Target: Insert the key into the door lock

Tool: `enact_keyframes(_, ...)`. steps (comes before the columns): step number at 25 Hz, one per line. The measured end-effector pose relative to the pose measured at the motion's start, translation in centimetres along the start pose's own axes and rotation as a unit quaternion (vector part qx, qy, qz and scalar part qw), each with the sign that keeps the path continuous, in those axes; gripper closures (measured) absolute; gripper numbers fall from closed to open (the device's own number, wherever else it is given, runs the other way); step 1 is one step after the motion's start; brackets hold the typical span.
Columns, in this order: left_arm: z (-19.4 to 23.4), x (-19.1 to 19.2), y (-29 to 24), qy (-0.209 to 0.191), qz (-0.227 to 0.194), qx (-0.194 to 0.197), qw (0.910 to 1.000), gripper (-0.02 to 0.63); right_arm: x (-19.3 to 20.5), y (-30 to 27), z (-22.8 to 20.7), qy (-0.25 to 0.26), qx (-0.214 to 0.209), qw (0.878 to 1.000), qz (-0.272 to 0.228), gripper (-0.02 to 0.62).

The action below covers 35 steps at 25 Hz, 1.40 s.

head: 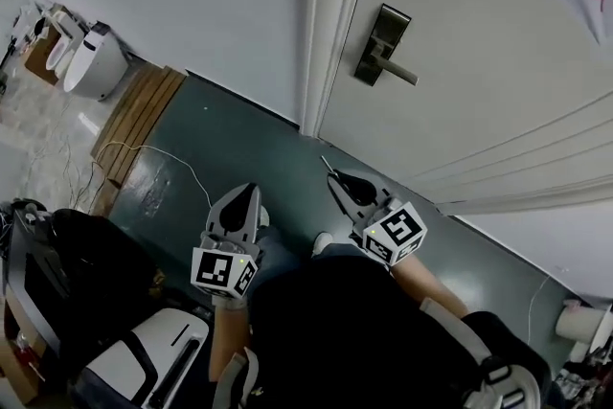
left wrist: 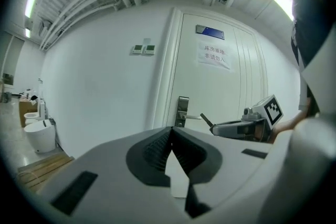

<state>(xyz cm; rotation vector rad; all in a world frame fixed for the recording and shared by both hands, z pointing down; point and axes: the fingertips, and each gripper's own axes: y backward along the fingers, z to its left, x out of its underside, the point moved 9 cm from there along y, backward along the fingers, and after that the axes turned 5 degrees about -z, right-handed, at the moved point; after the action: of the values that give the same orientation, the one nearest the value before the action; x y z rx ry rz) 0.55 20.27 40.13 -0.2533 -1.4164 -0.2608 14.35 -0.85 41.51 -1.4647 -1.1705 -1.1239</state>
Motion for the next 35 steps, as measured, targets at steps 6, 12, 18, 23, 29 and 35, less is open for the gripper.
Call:
enact_keyframes(6, 3.8, 0.0, -6.7, -0.001, 0.02, 0.095, 0.9952, 0.598, -0.5, -1.9, -2.7, -0.024, 0.091, 0.996, -0.011, 0.561)
enact_keyframes(12, 8.1, -0.2, -12.6, -0.006, 0.041, 0.18, 0.9828, 0.598, -0.7, -4.5, -4.5, -0.054, 0.173, 0.983, -0.028, 0.561)
enact_keyframes(18, 10.8, 0.5, -17.4, -0.005, 0.057, 0.248, 0.967, 0.598, 0.1, -6.3, -5.9, -0.104, 0.244, 0.963, -0.054, 0.561)
enact_keyframes(23, 12.2, 0.8, -19.9, -0.008, 0.071, 0.302, 0.9505, 0.598, 1.4, -7.4, -7.0, -0.164, 0.287, 0.939, -0.091, 0.561)
enact_keyframes(29, 13.5, 1.5, -22.2, -0.015, 0.088, 0.354, 0.931, 0.598, 3.4, -8.8, -8.8, -0.239, 0.314, 0.909, -0.132, 0.561)
enact_keyframes(35, 14.0, 2.1, -23.4, -0.023, 0.102, 0.383, 0.9176, 0.598, 5.4, -9.5, -10.5, -0.32, 0.314, 0.876, -0.18, 0.561)
